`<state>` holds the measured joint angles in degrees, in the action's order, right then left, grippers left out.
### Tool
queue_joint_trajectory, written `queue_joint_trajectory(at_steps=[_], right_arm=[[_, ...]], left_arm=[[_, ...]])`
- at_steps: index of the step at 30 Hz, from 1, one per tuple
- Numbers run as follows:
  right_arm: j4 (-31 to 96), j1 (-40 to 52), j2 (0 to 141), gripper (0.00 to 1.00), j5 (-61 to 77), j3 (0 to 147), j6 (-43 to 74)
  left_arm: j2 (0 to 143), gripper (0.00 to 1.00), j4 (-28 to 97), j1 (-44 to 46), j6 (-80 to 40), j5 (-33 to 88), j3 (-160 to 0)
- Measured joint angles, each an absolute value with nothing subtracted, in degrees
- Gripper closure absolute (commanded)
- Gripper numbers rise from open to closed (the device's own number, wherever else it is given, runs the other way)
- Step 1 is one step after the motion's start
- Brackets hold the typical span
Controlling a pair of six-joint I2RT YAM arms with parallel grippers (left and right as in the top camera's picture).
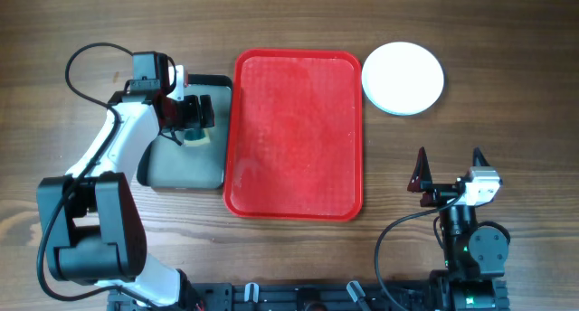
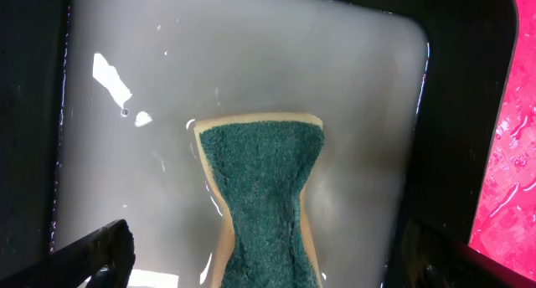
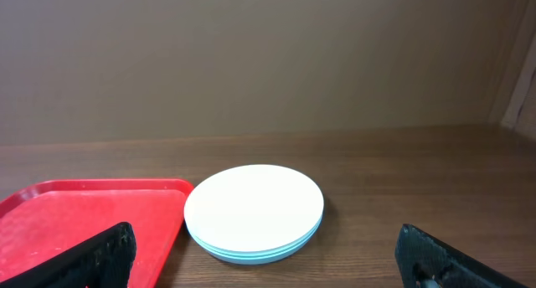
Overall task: Clean dirty plates on tray and stack at the side
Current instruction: 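Lower the sponge into the black tray and open the left gripper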
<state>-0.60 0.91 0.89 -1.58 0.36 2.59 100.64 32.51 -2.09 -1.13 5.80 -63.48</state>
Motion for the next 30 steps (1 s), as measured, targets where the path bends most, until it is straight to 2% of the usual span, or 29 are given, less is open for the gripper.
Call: queue_joint_trajectory(at_steps=[23, 30], right_arm=[[-0.60, 0.91, 0.89, 0.00, -1.58, 0.36, 2.59], [-0.62, 0.91, 0.89, 0.00, -1.58, 0.36, 2.59]], left_arm=[[100.05, 0.00, 32.56, -2.09, -1.15, 5.80, -63.48], [87.90, 0.00, 32.53, -2.09, -1.13, 5.80, -63.48]])
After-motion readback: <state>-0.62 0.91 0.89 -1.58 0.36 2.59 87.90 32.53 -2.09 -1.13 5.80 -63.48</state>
